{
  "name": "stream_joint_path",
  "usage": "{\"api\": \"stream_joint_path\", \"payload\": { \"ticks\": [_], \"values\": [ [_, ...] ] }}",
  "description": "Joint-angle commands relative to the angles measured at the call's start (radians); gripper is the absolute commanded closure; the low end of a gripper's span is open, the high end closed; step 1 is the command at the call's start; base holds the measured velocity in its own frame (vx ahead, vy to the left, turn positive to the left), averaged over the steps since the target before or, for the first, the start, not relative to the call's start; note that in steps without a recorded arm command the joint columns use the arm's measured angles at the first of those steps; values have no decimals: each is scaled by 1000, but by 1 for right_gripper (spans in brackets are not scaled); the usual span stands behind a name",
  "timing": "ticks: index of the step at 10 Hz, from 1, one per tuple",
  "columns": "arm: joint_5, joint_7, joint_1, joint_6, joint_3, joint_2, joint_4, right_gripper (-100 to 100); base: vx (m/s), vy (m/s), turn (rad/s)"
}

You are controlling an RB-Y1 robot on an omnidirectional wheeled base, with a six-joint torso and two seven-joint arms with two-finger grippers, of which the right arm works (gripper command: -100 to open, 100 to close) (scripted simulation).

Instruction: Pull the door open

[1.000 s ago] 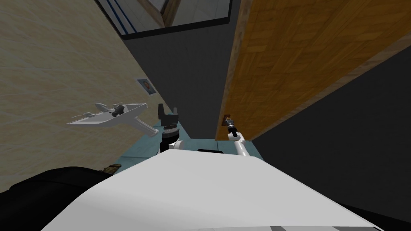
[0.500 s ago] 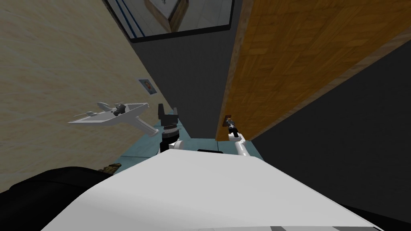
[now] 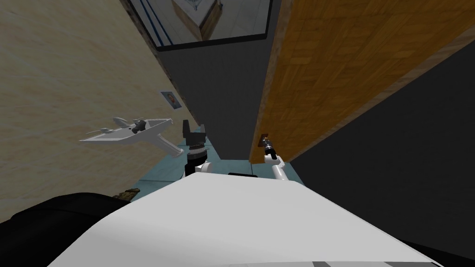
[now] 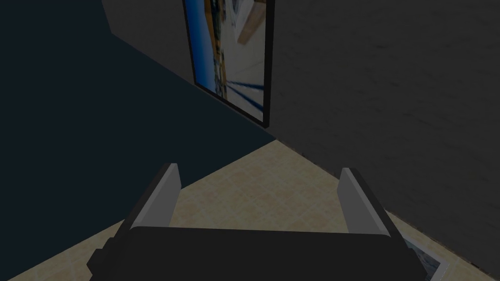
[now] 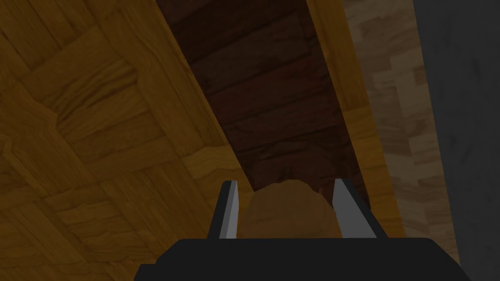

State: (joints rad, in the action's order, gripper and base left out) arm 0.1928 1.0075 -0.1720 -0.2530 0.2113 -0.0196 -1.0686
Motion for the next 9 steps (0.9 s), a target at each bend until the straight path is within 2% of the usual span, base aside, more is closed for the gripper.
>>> {"api": "stream_joint_path", "payload": {
  "ticks": [1, 2, 3, 4, 5, 6, 7, 9],
  "values": [
    [-50, -18, 12, 38, 2, -13, -1, 100, -36, 10, -12],
    [-80, -18, 12, 38, 2, -13, -1, 100, -27, 7, 6],
    [-92, -18, 12, 38, 2, -13, -1, 100, -14, 3, 1],
    [-130, -33, 24, 64, -5, -15, -13, 100, -17, 1, -18],
    [-158, -33, 24, 64, -5, -15, -13, 100, -26, 4, -15],
    [-164, -33, 24, 64, -5, -15, -13, 100, -16, 8, 9],
    [-204, -48, 37, 91, -13, -17, -27, 100, -17, 0, -27],
    [-244, -48, 37, 91, -13, -17, -27, 100, -15, -2, -6]
  ]
}}
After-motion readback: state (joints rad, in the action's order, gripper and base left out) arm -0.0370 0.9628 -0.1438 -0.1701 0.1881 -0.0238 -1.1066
